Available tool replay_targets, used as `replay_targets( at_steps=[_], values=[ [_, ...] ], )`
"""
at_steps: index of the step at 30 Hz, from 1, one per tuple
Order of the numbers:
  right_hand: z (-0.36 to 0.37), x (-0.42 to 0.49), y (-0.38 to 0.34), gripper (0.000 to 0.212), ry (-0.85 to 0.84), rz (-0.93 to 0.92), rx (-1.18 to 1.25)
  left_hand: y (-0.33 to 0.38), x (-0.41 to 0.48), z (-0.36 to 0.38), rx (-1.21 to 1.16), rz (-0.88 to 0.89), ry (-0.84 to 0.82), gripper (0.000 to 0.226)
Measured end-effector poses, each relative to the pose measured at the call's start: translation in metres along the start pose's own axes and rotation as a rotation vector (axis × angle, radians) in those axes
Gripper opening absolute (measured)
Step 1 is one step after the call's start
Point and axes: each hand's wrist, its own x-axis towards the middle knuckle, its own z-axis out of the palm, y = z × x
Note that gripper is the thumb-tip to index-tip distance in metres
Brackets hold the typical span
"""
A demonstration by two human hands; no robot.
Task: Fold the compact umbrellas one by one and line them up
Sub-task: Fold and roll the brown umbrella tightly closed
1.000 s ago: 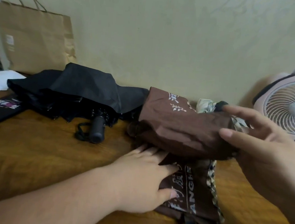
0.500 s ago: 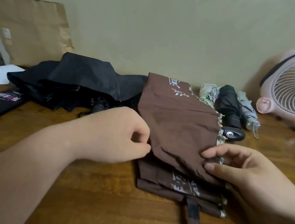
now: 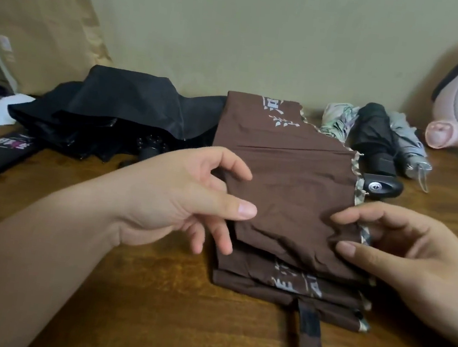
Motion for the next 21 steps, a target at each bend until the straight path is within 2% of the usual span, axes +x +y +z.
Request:
replay_targets(
  at_steps=[1, 5, 11, 15, 21],
  values=[
    [-0.001, 0.000, 0.001, 0.027, 0.016, -0.040, -0.017, -0.002, 0.001, 0.000, 0.037, 0.005, -0.014, 0.056],
    [-0.004, -0.002, 0.005, 0.029, 0.015, -0.133, -0.061, -0.009, 0.006, -0.003, 0.212, -0.011, -0.007, 0.057],
    [-0.006, -0.002, 0.005, 0.031, -0.060, -0.172, -0.167, -0.015, 0.012, -0.005, 0.195, -0.092, -0.015, 0.060],
    [-0.003, -0.004, 0.002, 0.035, -0.098, -0.193, -0.254, -0.015, 0.011, 0.000, 0.332, -0.076, -0.040, 0.070],
    [-0.009, -0.005, 0.004, 0.019, -0.089, -0.143, -0.341, -0.019, 0.014, -0.002, 0.451, -0.070, -0.009, 0.059]
  ],
)
